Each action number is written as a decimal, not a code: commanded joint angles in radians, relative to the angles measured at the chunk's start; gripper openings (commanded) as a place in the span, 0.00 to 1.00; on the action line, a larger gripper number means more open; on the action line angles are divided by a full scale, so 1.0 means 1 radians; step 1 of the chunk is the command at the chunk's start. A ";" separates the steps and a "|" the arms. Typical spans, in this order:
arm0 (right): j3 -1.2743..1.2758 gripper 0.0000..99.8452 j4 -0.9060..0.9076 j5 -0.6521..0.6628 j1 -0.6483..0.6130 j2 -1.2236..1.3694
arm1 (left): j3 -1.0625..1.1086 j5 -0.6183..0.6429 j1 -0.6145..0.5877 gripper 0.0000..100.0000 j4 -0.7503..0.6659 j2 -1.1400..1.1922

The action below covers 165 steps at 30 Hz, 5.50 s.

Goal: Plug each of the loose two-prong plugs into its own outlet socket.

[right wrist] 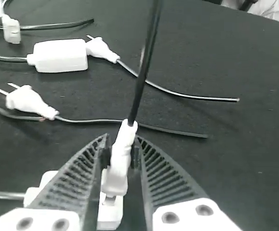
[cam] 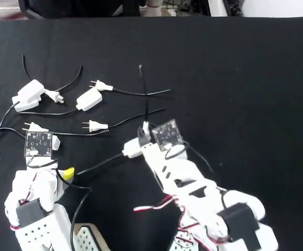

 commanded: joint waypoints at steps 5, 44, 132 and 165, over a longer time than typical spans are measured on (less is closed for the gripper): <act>-0.064 0.01 -0.192 0.055 0.023 0.163 | -0.015 -0.012 0.016 0.35 0.017 -0.006; 0.053 0.01 -0.362 0.066 0.041 0.128 | -0.010 -0.046 0.016 0.35 0.014 -0.006; -0.248 0.01 1.086 -0.229 0.583 -0.947 | -0.239 -0.049 0.777 0.35 -0.333 0.330; -0.166 0.01 1.088 -0.232 0.578 -0.955 | -1.201 -0.091 0.984 0.23 -0.463 1.978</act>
